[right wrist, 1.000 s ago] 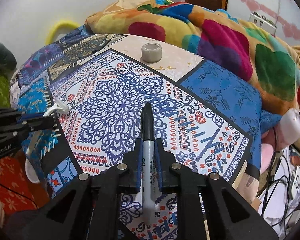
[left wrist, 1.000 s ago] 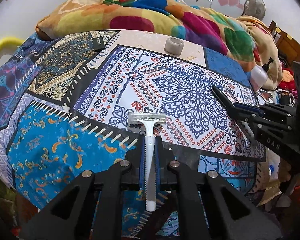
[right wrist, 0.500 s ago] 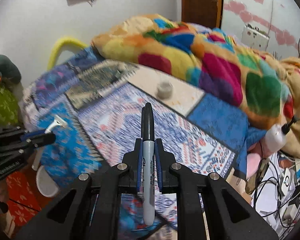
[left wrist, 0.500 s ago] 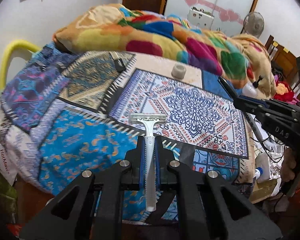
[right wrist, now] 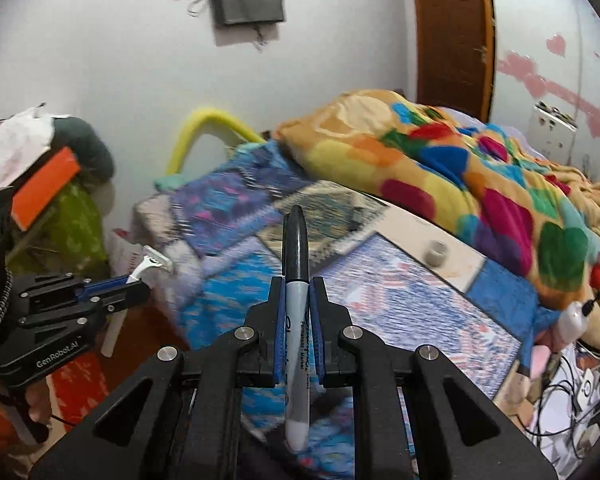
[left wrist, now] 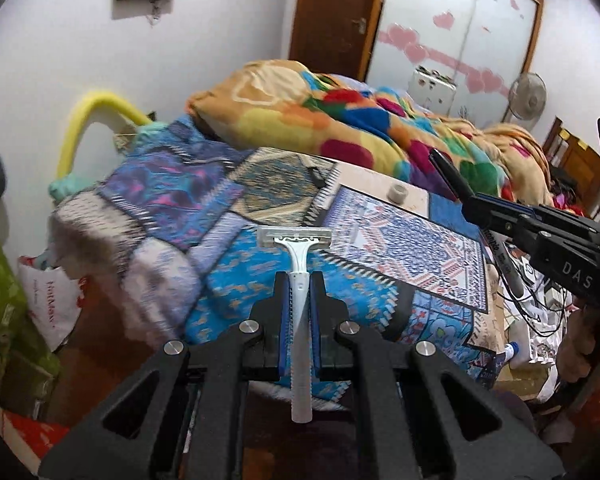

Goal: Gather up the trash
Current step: 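Carry the razor and marker with both tools over the bin, then open both tools to drop the razor and marker into the bin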

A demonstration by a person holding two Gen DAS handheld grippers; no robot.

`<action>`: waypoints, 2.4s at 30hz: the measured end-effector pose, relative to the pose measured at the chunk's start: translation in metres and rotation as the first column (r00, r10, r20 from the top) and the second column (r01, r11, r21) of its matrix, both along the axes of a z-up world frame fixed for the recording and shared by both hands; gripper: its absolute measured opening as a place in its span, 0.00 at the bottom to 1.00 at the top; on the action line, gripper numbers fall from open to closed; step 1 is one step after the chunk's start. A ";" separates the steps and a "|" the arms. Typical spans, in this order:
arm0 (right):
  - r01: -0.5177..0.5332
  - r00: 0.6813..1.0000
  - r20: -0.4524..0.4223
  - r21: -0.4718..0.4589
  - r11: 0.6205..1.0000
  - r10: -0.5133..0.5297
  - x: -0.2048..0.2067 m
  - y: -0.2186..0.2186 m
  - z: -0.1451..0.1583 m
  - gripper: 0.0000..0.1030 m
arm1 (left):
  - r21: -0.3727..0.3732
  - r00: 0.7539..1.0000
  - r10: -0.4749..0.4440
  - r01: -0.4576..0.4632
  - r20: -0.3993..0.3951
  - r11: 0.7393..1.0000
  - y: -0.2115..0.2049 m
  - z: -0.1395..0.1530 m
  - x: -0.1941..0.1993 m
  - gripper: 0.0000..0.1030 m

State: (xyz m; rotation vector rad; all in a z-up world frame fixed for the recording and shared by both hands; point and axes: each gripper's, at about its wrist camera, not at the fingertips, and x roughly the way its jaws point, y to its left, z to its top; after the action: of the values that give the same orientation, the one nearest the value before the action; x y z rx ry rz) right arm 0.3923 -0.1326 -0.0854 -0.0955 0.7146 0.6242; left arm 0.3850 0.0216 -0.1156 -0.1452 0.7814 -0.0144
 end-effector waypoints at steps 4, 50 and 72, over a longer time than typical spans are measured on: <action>-0.065 0.998 0.016 0.030 0.997 0.065 -0.026 0.030 0.010 0.11 | 0.014 0.999 0.048 -0.048 0.012 0.999 0.027 0.008 -0.032 0.08; -0.459 0.792 -0.490 -0.081 0.885 0.366 -0.068 0.296 -0.169 0.28 | -0.115 0.860 0.372 -0.433 -0.349 0.894 0.223 -0.213 -0.113 0.08; -0.417 0.859 -0.378 -0.122 0.900 0.347 -0.069 0.245 -0.129 0.31 | -0.036 0.840 0.410 -0.450 -0.355 0.892 0.207 -0.177 -0.113 0.21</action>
State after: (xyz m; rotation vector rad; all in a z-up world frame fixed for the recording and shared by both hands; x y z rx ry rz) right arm 0.3232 0.1127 -0.2144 -0.3279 1.1183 0.9672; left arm 0.2725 0.2283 -0.2922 -0.4451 1.0797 0.4053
